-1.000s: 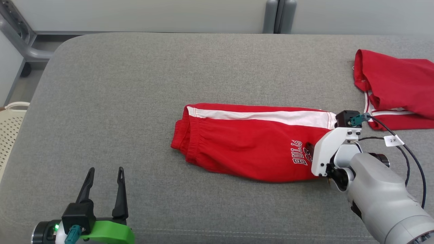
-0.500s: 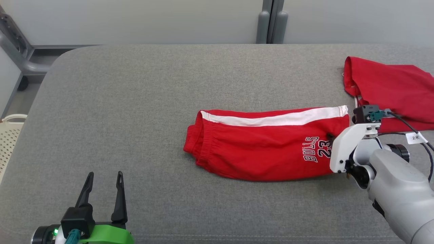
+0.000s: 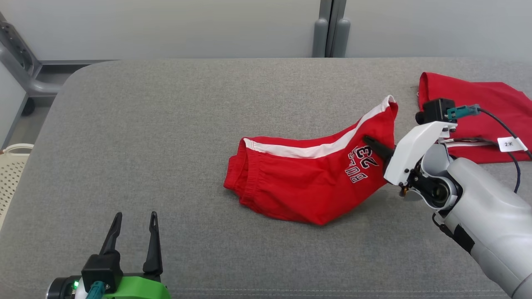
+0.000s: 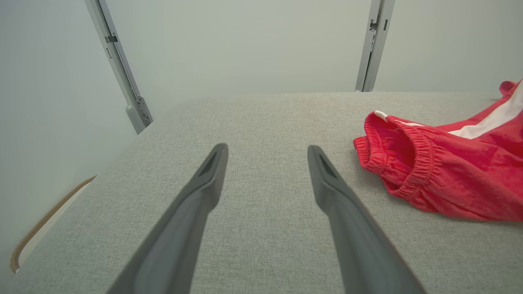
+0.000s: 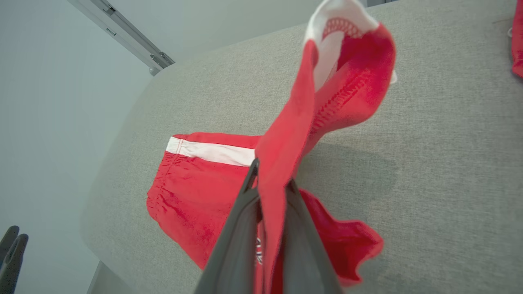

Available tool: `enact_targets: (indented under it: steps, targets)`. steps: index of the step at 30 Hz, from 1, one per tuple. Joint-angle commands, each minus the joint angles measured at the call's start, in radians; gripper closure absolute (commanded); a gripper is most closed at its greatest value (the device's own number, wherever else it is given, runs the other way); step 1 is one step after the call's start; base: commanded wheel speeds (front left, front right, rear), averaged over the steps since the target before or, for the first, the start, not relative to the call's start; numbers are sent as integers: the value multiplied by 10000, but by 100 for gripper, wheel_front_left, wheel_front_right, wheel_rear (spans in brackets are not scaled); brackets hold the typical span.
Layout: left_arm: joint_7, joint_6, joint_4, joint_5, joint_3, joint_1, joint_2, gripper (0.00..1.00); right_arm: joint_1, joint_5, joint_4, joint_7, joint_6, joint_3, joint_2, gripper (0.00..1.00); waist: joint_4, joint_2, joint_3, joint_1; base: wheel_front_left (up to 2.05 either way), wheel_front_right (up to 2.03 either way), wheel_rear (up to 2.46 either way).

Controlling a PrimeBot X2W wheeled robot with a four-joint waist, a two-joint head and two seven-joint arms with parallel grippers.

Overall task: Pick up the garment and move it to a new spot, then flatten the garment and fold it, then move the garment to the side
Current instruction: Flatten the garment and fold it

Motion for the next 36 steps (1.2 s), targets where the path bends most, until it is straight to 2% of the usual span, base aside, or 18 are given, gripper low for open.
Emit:
enact_targets:
  steps: [1,6,13,25,32,36]
  targets:
    - [-33,-10,29,-99,-28,-22,-32,0,-41,220,-147,49,-1,22,-28,100,53,0,-16,0,0,0,0]
    - [-33,-20,62,-126,-161,-111,-55,0,-120,1111,-564,151,-1,-10,198,100,271,0,-63,0,0,0,0]
    - [-33,-27,104,-147,-363,-263,-90,0,-447,1399,-226,-94,0,260,778,100,678,0,-47,0,0,0,0]
    - [-33,27,285,-372,-1083,-747,-145,0,-1247,1203,1888,-524,-1,693,1886,100,1554,0,239,0,0,0,0]
    - [-33,196,357,-668,-1613,-1004,-151,0,-1556,998,3512,-672,0,1055,2569,100,2104,0,378,0,0,0,0]
    - [-33,278,334,-737,-1682,-1049,-153,0,-1497,1069,3595,-559,0,1224,2704,100,2188,0,442,0,0,0,0]
